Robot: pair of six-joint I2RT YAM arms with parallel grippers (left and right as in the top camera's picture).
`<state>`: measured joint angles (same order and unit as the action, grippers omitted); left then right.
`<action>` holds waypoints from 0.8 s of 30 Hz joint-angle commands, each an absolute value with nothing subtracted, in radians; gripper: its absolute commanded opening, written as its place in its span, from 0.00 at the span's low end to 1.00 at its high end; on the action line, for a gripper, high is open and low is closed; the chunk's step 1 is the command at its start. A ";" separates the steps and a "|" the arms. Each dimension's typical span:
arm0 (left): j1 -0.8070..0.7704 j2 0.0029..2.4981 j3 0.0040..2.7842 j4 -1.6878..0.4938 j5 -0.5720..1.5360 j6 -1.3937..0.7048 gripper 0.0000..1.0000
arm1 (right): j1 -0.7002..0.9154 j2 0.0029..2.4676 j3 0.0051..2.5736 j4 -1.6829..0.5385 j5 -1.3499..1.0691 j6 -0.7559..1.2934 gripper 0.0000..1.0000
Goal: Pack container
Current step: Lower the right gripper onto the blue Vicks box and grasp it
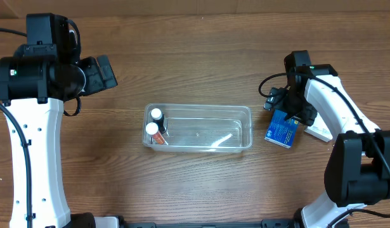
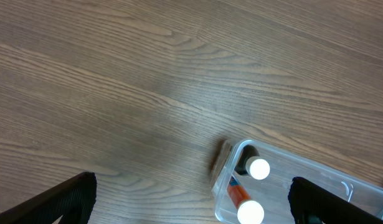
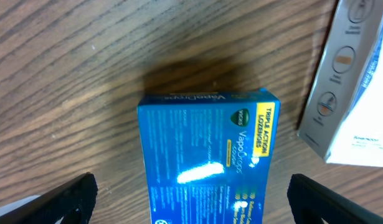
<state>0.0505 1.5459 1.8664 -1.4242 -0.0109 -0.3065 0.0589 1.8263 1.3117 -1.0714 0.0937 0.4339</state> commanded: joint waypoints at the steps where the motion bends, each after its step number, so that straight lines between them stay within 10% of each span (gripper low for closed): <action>1: 0.052 1.551 1.880 -1.428 0.001 -0.284 1.00 | 0.054 1.820 1.249 -1.039 0.104 0.442 1.00; 24: 0.052 1.551 1.880 -1.436 0.001 -0.284 1.00 | 0.037 1.827 1.076 -0.849 0.094 0.438 1.00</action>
